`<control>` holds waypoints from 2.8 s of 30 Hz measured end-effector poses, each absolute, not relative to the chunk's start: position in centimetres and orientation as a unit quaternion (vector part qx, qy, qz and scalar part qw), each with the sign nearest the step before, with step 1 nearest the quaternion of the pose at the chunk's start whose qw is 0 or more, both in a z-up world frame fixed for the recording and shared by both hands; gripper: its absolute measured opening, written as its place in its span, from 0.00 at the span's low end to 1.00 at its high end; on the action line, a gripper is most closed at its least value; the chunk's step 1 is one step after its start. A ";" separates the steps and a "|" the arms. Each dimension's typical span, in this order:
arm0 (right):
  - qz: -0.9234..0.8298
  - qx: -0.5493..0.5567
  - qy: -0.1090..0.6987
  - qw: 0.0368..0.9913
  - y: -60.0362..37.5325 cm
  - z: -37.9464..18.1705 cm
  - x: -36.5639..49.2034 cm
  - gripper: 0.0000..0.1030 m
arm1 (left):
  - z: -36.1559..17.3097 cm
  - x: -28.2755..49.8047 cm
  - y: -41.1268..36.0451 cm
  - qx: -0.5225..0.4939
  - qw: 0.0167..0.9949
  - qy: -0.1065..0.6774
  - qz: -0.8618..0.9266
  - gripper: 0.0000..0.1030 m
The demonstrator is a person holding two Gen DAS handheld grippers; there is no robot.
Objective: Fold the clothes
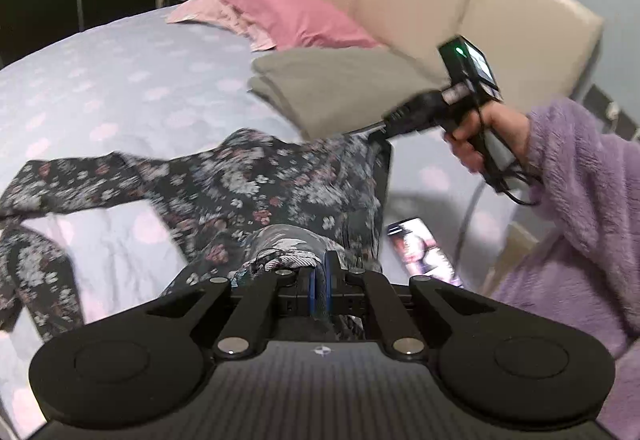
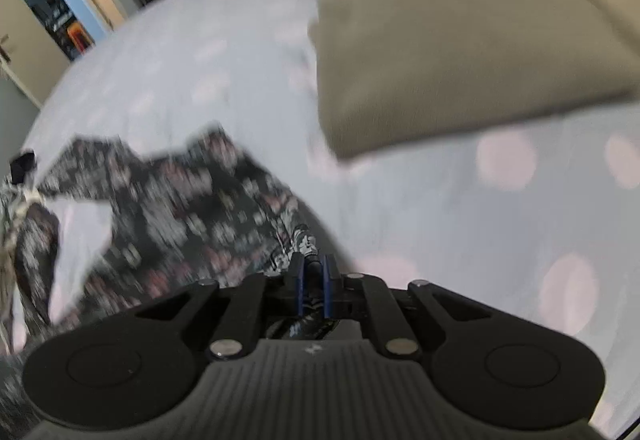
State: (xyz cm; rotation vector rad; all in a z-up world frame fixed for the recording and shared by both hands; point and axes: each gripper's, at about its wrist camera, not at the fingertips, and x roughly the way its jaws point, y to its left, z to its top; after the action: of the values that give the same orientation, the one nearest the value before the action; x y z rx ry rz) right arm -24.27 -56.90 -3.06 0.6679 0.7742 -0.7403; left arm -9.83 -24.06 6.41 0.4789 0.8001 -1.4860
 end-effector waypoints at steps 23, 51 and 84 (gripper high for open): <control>-0.458 0.099 0.364 0.805 -65.9 7.9 -19.7 0.00 | -1.0 -19.3 -39.1 0.192 0.523 0.415 -0.719 0.03; -0.385 0.286 0.402 0.780 -51.9 4.6 -33.9 0.21 | -2.8 -10.5 -24.1 0.262 0.567 0.417 -0.660 0.47; -0.410 0.573 0.330 0.628 -46.2 -11.3 -40.5 0.09 | -4.4 1.2 -19.0 0.163 0.736 0.432 -0.494 0.48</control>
State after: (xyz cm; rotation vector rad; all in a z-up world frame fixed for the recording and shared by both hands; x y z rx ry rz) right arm -40.47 -46.21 -11.35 1.3138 0.7556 -0.9394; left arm 1.18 -19.00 -4.38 0.3586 0.9501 -1.0863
